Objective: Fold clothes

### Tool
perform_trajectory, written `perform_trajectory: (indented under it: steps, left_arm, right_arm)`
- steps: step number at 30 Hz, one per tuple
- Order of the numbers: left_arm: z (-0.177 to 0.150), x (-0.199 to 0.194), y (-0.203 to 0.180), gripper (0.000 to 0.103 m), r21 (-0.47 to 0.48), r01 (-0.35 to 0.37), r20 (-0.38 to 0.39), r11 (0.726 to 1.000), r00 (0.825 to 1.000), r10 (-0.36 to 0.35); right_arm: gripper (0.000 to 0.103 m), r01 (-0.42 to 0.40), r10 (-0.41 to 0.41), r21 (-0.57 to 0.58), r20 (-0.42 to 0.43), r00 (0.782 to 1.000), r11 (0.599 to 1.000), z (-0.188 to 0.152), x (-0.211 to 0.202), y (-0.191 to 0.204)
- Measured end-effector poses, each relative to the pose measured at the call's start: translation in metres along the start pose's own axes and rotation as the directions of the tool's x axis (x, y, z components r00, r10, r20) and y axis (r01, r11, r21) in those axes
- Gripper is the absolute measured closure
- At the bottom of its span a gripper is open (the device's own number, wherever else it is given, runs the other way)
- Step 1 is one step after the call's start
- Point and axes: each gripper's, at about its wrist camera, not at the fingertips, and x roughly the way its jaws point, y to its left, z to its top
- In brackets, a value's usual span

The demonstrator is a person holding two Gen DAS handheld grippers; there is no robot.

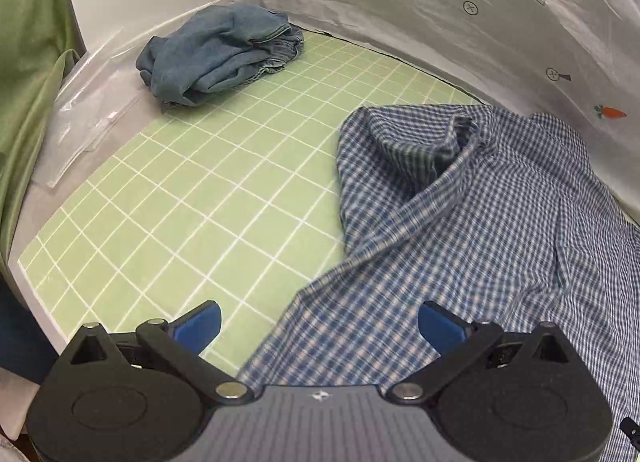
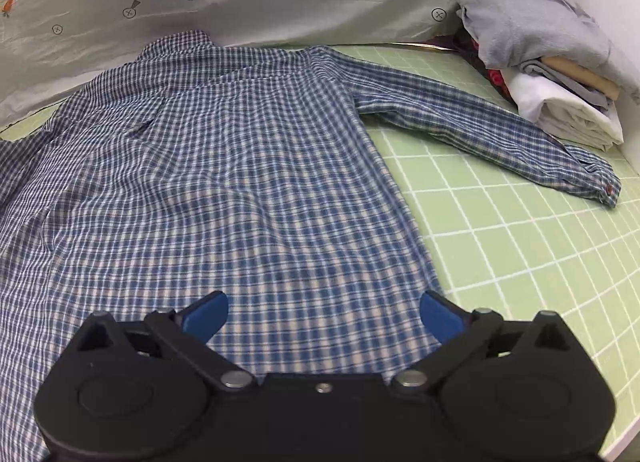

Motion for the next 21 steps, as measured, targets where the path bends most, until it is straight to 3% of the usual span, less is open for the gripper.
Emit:
perform_trajectory:
  steps: [9,16,17,19,21]
  left_arm:
    - [0.064,0.062,0.014,0.0,0.036,0.058,-0.062,0.998,0.997,-0.056]
    - [0.087,0.112,-0.002,0.002,0.094,0.077,-0.147,0.993,0.987,-0.063]
    - [0.089,0.118,-0.005,0.003,0.1,0.081,-0.157,0.992,0.985,-0.064]
    - [0.088,0.124,-0.008,0.016,0.114,0.088,-0.162,0.99,0.984,-0.068]
    - [0.086,0.127,-0.011,0.021,0.137,0.094,-0.162,0.986,0.984,-0.071]
  right_arm:
    - [0.0,0.073,-0.063,0.145,-0.071,0.995,0.987,0.005,0.026,0.023]
    - [0.0,0.146,-0.121,0.21,-0.13,0.984,0.967,0.011,0.04,0.023]
    - [0.0,0.15,-0.124,0.213,-0.131,0.984,0.966,0.011,0.04,0.024]
    - [0.0,0.157,-0.13,0.22,-0.132,0.983,0.963,0.01,0.04,0.025]
    - [0.0,0.164,-0.137,0.228,-0.13,0.982,0.96,0.009,0.04,0.026]
